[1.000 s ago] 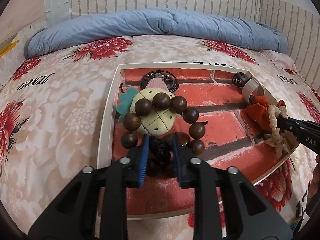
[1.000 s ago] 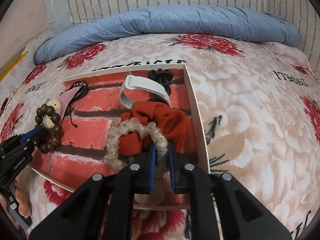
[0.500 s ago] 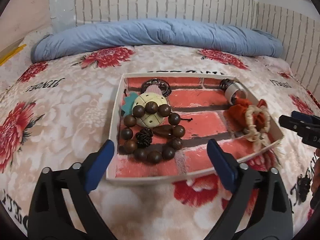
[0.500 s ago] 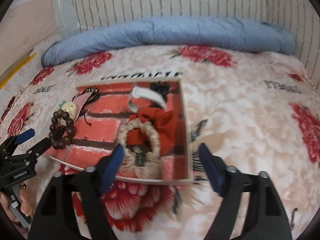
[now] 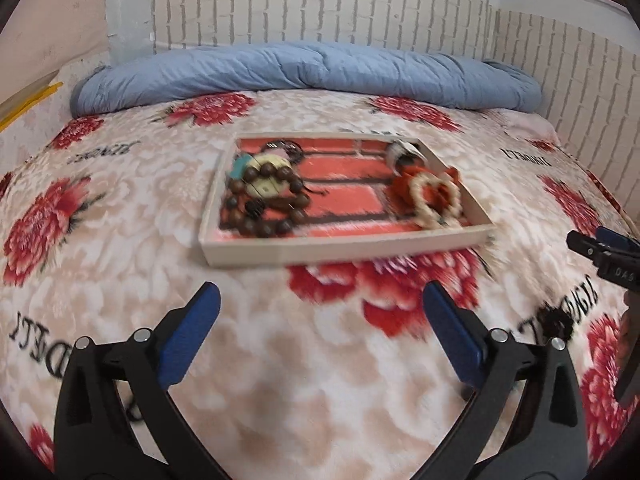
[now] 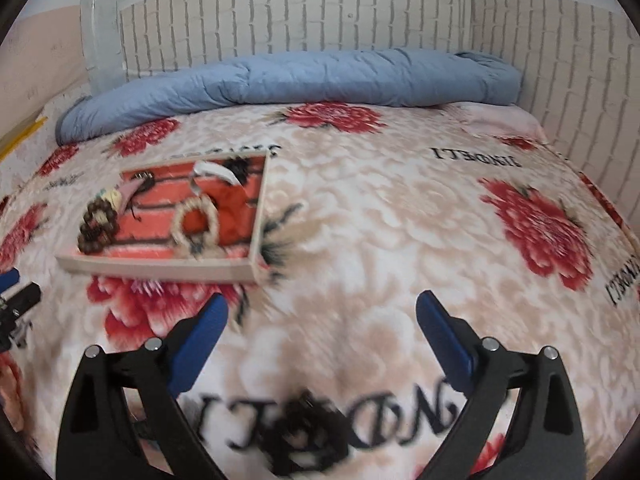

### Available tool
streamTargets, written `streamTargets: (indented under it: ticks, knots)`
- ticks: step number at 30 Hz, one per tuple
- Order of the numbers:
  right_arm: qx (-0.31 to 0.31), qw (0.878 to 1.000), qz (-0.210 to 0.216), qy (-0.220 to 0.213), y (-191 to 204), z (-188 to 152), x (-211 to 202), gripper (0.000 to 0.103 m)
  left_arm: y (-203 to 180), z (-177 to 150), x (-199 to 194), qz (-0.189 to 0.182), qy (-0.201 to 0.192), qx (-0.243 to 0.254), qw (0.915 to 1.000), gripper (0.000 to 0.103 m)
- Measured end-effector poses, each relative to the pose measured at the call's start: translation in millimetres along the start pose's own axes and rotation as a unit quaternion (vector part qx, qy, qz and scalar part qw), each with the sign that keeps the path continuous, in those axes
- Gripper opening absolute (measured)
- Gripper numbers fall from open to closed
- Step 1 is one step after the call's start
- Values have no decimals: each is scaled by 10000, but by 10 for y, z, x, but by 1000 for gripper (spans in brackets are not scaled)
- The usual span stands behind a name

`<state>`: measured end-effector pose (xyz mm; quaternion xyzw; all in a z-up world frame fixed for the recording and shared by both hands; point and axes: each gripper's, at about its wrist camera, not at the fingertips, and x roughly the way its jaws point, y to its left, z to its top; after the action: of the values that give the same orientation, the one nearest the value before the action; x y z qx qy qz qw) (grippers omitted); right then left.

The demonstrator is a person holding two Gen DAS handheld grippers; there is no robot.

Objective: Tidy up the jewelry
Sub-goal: 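Move both open tools away from the tray toward the rainbow clip and black hair tie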

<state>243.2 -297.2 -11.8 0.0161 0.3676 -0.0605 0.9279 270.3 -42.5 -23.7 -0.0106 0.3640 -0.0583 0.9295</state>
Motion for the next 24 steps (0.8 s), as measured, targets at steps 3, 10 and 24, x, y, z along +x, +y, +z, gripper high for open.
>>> streamTargets:
  ticks: [3, 10, 24]
  knots:
    - [-6, 10000, -36, 16, -104, -169, -32, 93, -167, -161, -27, -86, 153, 15, 9998, 98]
    - [-38, 9999, -122, 103, -325, -456, -23, 93, -470, -437, -20, -90, 440, -83, 9990, 98]
    - [-15, 9995, 115, 280, -442, -666, 58, 86, -969, -617, 76, -75, 773, -60, 9970, 98]
